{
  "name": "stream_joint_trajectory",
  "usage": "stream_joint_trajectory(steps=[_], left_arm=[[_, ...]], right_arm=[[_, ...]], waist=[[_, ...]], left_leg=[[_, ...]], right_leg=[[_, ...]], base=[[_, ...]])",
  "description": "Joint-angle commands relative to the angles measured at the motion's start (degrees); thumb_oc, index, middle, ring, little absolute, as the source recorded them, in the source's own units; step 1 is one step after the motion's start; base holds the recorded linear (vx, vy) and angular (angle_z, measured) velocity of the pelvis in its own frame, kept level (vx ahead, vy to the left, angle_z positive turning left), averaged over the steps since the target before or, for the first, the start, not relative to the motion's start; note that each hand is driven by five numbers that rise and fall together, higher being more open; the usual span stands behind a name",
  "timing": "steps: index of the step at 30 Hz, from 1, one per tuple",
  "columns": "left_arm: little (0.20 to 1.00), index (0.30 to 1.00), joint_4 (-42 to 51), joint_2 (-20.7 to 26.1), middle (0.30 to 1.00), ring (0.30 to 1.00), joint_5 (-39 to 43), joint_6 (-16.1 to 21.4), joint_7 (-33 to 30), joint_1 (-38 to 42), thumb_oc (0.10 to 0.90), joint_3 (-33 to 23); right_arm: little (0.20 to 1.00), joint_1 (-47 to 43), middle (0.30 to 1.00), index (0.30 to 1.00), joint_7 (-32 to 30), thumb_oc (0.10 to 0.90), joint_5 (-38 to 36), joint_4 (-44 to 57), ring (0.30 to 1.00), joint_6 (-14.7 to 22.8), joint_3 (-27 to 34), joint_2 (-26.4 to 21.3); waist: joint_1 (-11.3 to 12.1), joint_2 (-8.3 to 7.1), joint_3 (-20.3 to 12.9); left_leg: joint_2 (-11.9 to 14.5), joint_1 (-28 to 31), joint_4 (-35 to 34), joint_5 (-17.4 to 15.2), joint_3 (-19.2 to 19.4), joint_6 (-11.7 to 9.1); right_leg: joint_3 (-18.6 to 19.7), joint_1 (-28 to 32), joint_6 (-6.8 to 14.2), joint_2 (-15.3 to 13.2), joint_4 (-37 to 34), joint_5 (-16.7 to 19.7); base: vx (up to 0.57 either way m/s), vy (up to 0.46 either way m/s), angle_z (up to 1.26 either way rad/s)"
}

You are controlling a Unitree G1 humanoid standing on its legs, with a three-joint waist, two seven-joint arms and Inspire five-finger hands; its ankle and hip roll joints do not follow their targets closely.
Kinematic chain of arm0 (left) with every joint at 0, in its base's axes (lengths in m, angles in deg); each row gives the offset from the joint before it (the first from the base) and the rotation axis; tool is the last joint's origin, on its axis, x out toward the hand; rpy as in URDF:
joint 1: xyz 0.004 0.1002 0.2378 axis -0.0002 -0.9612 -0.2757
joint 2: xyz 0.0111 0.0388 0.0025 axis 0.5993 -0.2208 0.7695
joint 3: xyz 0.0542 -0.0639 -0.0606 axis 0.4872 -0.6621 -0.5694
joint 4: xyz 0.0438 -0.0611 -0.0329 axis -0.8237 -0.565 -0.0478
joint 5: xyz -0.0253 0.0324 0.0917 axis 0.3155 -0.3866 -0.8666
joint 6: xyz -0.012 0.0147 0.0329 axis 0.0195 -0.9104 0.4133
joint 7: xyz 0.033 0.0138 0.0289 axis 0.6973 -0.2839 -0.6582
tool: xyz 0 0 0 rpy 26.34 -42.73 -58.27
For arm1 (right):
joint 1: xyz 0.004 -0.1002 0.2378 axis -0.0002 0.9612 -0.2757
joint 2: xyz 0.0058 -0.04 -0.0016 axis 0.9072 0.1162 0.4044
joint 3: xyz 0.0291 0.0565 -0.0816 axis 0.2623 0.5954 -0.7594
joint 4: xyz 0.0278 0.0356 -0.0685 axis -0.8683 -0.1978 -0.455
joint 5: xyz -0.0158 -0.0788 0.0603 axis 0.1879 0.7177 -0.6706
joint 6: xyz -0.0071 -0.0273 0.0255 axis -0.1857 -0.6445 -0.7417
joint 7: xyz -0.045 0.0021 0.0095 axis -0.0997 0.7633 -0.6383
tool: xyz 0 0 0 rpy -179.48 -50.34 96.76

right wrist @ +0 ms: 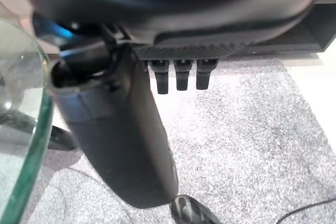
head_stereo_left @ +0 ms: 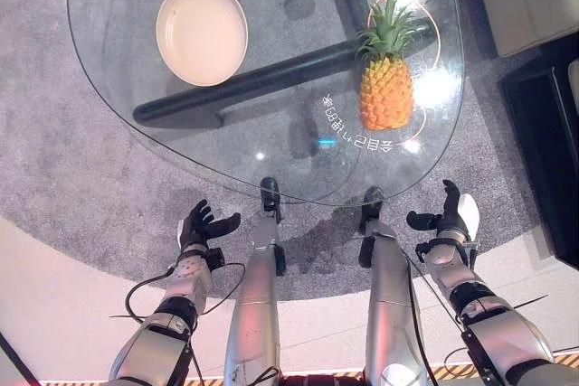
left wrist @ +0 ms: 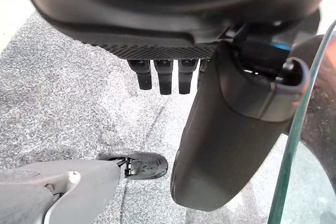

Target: Pick up the fruit to the plate

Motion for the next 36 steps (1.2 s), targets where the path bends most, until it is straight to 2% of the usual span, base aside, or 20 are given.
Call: stream_joint_trajectory(steps=[1,3,5,8,10,13,17,18,21,22,25,27,32,36], left_arm=[[0.900,0.900,-0.8,4.1,0.900,0.900,-0.3,1.3,-1.0,-1.0,0.800,-1.6],[0.900,0.900,-0.9,4.4,0.900,0.900,-0.8,0.8,0.0,-1.2,0.800,-1.3],[0.900,0.900,-0.7,4.5,0.900,0.900,-0.6,0.9,0.4,-1.8,0.800,-1.0],[0.900,0.900,-0.4,4.6,0.900,0.900,-0.2,1.5,0.2,-3.2,0.800,-0.6],[0.900,0.900,-0.1,4.5,0.900,0.900,-0.2,1.7,-0.1,-3.8,0.800,-0.5],[0.900,0.900,0.6,4.4,0.900,0.900,0.2,1.7,-0.4,-4.2,0.800,-0.7],[0.900,0.900,0.9,3.7,0.900,0.900,0.1,2.2,-0.6,-4.3,0.800,-0.5],[0.900,0.900,1.0,3.5,0.900,0.900,0.1,2.3,-0.7,-4.1,0.800,-0.4],[0.900,0.900,0.9,3.3,0.900,0.900,0.2,2.8,-0.4,-4.4,0.800,-0.7],[0.900,0.900,1.0,3.1,0.900,0.900,0.2,2.8,-0.5,-4.5,0.800,-1.0],[0.900,0.900,1.4,3.0,0.900,0.900,-0.1,2.5,-0.4,-4.8,0.800,-1.8],[0.900,0.900,1.4,2.6,0.900,0.900,-0.1,3.1,-0.3,-5.3,0.800,-2.1],[0.900,0.900,0.9,1.5,0.900,0.900,-0.5,4.5,-0.1,-6.1,0.800,-2.5],[0.900,0.900,1.4,0.9,0.900,0.900,-0.1,4.6,-0.5,-6.5,0.800,-2.0]], right_arm=[[0.900,0.9,0.900,0.900,-2.6,0.800,-11.4,-1.3,0.900,2.6,4.1,-5.3],[0.900,1.0,0.900,0.900,-5.1,0.800,-15.8,-1.2,0.900,6.6,7.1,-6.2],[0.900,1.4,0.900,0.900,-7.1,0.800,-17.7,0.8,0.900,8.8,9.4,-7.4],[0.900,2.0,0.900,0.900,-13.6,0.800,-21.3,8.0,0.900,13.0,13.0,-8.5],[0.900,2.2,0.900,0.900,-18.0,0.800,-21.1,12.9,0.900,15.5,14.5,-8.4],[0.900,1.6,0.900,0.900,-23.7,0.800,-20.4,20.6,0.900,17.2,15.2,-9.2],[0.900,1.2,0.900,0.900,-28.3,0.800,-16.4,29.0,0.900,20.0,16.3,-8.7],[0.900,0.9,0.900,0.900,-28.1,0.800,-14.7,31.3,0.900,21.2,16.5,-8.8],[0.900,1.1,0.900,0.900,-26.3,0.800,-10.1,39.3,0.900,21.2,15.3,-8.6],[0.900,1.4,0.900,0.900,-24.3,0.800,-9.3,43.3,0.900,19.9,14.5,-8.1],[0.900,2.6,0.900,0.900,-16.2,0.800,-11.2,50.2,0.900,16.8,11.6,-7.1],[0.900,3.5,0.900,0.900,-13.1,0.800,-11.0,53.9,0.900,16.0,9.8,-6.0],[0.900,6.1,0.900,0.900,-6.4,0.800,-11.2,59.8,0.900,14.5,6.2,-3.3],[0.900,7.3,0.900,0.900,-3.4,0.800,-11.3,62.6,0.900,12.6,3.5,-2.5]], waist=[[1.7,-2.32,-0.6],[1.7,-2.46,-0.6],[1.6,-2.55,-0.6],[1.3,-2.79,-0.6],[1.1,-2.87,-0.6],[0.7,-2.79,-0.6],[0.3,-2.46,-0.6],[0.2,-2.31,-0.6],[0.0,-2.16,-0.6],[-0.2,-2.12,-0.6],[-0.5,-2.25,-0.6],[-0.6,-2.34,-0.6],[-1.1,-2.51,-0.6],[-1.2,-2.27,-0.6]], left_leg=[[-1.8,-3.2,11.2,-8.7,-1.1,0.4],[-1.7,-3.2,11.4,-8.8,-1.2,0.4],[-1.6,-3.0,11.2,-8.9,-1.1,0.5],[-1.6,-2.5,10.8,-8.9,-0.8,0.5],[-1.7,-2.2,10.4,-8.8,-0.7,0.6],[-1.8,-1.8,9.7,-8.6,-0.7,0.6],[-2.0,-1.6,9.0,-8.3,-0.6,0.7],[-2.1,-1.6,8.7,-8.2,-0.6,0.7],[-2.3,-1.5,8.0,-7.8,-0.6,0.7],[-2.4,-1.5,7.7,-7.7,-0.5,0.7],[-2.3,-1.4,7.2,-7.3,-0.2,0.7],[-2.3,-1.3,6.9,-7.1,-0.1,0.6],[-2.4,-0.7,6.2,-6.6,0.4,0.5],[-2.5,-0.3,5.5,-6.2,0.7,0.5]], right_leg=[[-1.0,0.3,0.9,1.8,-6.0,5.3],[-0.9,0.4,0.9,1.8,-6.0,5.4],[-0.9,0.5,1.0,1.9,-6.1,5.6],[-1.1,0.9,1.1,1.8,-6.4,5.9],[-1.2,1.1,1.1,1.8,-6.7,6.1],[-1.2,1.2,1.2,1.6,-7.2,6.4],[-1.1,1.3,1.3,1.5,-7.5,6.3],[-1.2,1.2,1.3,1.5,-7.6,6.4],[-1.1,1.1,1.3,1.4,-8.0,6.4],[-1.1,1.1,1.3,1.4,-8.1,6.4],[-1.1,1.1,1.2,1.3,-8.6,6.4],[-1.1,1.2,1.1,1.3,-8.7,6.2],[-1.0,1.9,0.8,1.5,-9.3,5.9],[-1.0,2.3,0.6,1.6,-9.5,5.6]], base=[[0.00,0.000,0.00],[0.01,-0.015,0.00],[0.00,0.000,0.00],[0.00,0.000,0.00],[0.00,0.000,0.00],[-0.02,0.044,0.00],[-0.02,0.044,0.00],[0.00,0.000,0.00],[-0.03,0.035,-0.01],[-0.02,0.041,-0.01],[-0.01,0.040,0.00],[-0.01,0.043,-0.01],[0.00,0.016,0.00],[0.00,0.016,0.00]])
